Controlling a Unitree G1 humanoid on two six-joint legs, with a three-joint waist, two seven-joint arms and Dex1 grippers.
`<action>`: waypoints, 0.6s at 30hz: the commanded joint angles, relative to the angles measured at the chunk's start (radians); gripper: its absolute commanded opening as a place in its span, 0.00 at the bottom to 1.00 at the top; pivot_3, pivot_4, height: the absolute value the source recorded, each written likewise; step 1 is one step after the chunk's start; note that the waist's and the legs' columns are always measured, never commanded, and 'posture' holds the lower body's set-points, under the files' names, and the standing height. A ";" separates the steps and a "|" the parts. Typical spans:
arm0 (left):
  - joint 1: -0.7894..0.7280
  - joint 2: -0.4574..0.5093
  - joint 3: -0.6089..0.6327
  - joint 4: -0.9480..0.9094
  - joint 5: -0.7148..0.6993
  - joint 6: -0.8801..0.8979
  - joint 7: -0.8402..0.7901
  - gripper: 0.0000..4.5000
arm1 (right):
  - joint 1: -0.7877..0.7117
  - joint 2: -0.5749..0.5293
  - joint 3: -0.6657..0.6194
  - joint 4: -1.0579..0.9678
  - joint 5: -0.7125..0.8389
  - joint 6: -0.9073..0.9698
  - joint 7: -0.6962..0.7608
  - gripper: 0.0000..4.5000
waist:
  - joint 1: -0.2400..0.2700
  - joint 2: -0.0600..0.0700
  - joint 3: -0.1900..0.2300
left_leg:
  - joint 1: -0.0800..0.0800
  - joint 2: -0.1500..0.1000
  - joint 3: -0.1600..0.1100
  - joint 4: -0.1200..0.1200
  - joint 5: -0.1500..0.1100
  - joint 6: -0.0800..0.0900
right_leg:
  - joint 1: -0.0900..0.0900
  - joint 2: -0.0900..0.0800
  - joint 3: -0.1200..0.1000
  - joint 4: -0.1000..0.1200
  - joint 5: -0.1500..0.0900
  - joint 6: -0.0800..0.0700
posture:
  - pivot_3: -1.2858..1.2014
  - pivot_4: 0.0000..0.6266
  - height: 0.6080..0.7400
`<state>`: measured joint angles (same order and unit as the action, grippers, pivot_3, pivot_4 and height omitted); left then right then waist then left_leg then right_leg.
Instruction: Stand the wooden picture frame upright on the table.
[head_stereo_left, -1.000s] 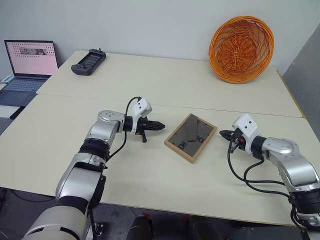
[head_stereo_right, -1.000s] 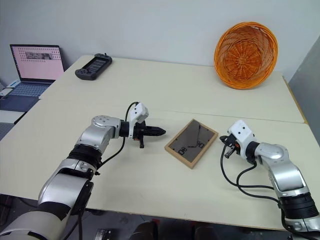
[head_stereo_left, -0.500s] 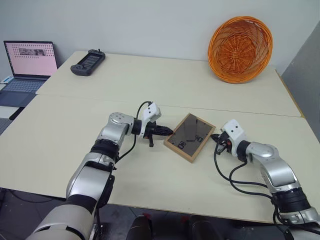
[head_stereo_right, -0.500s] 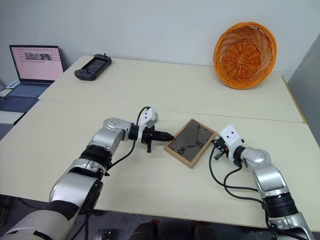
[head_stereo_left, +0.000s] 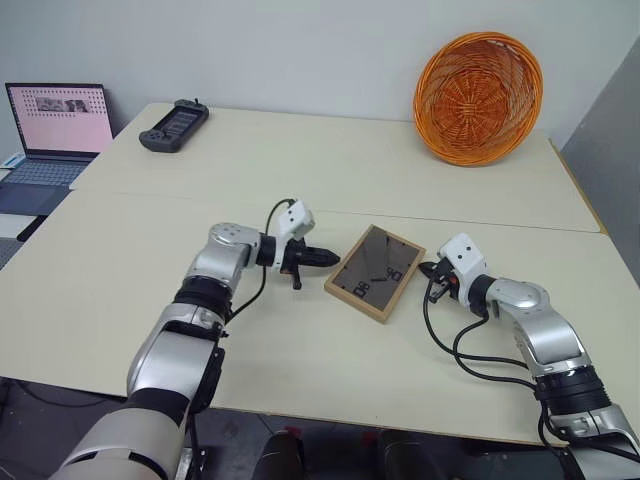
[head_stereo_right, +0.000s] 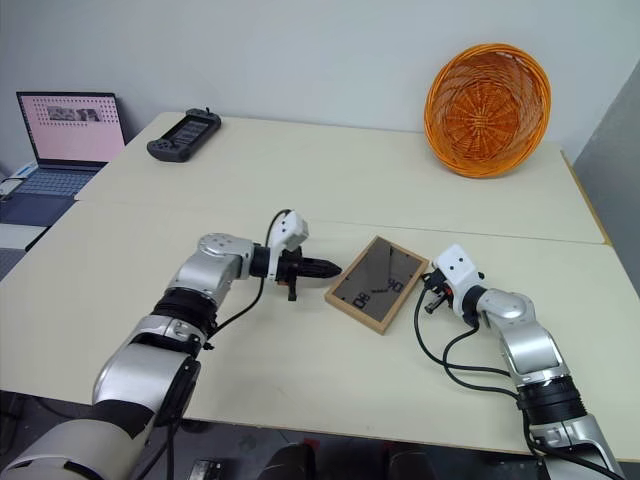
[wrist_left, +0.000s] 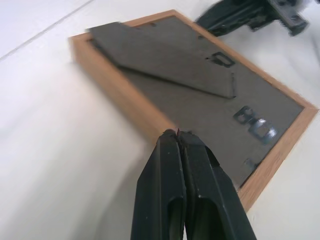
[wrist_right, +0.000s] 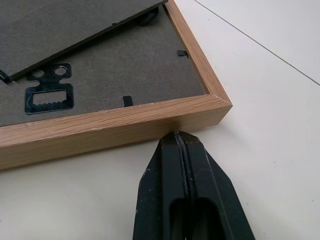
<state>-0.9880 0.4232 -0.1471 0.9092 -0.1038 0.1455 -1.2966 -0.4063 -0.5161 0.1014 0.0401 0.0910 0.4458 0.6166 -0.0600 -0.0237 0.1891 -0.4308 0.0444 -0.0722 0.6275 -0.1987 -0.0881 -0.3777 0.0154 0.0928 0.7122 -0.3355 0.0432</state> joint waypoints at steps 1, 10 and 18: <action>-0.041 0.014 0.024 0.008 0.002 -0.019 0.000 0.00 | -0.002 -0.011 -0.017 -0.013 -0.003 -0.029 0.007 0.00 | 0.000 0.000 0.000 | 0.000 0.000 0.000 0.000 0.000 0.000 | 0.000 0.000 0.000 0.000 0.000 0.000 | 0.52 0.24 1.00; 0.006 -0.062 -0.016 -0.036 0.020 -0.005 -0.008 0.00 | -0.017 0.004 -0.018 -0.006 -0.002 -0.028 -0.003 0.00 | 0.000 0.000 0.000 | 0.000 0.000 0.000 0.000 0.000 0.000 | 0.000 0.000 0.000 0.000 0.000 0.000 | 0.52 0.24 1.00; 0.015 -0.094 -0.008 -0.038 0.027 0.002 0.026 0.00 | -0.008 -0.012 -0.037 -0.036 0.010 -0.016 0.002 0.00 | 0.000 0.000 0.000 | 0.000 0.000 0.000 0.000 0.000 0.000 | 0.000 0.000 0.000 0.001 0.000 0.000 | 0.52 0.24 1.00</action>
<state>-0.9700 0.3223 -0.1676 0.8917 -0.0780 0.1449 -1.2841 -0.4063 -0.5119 0.0976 0.0443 0.0938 0.4416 0.6122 -0.0600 -0.0234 0.1889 -0.4307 0.0442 -0.0721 0.6278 -0.1986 -0.0881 -0.3778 0.0153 0.0933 0.7129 -0.3355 0.0432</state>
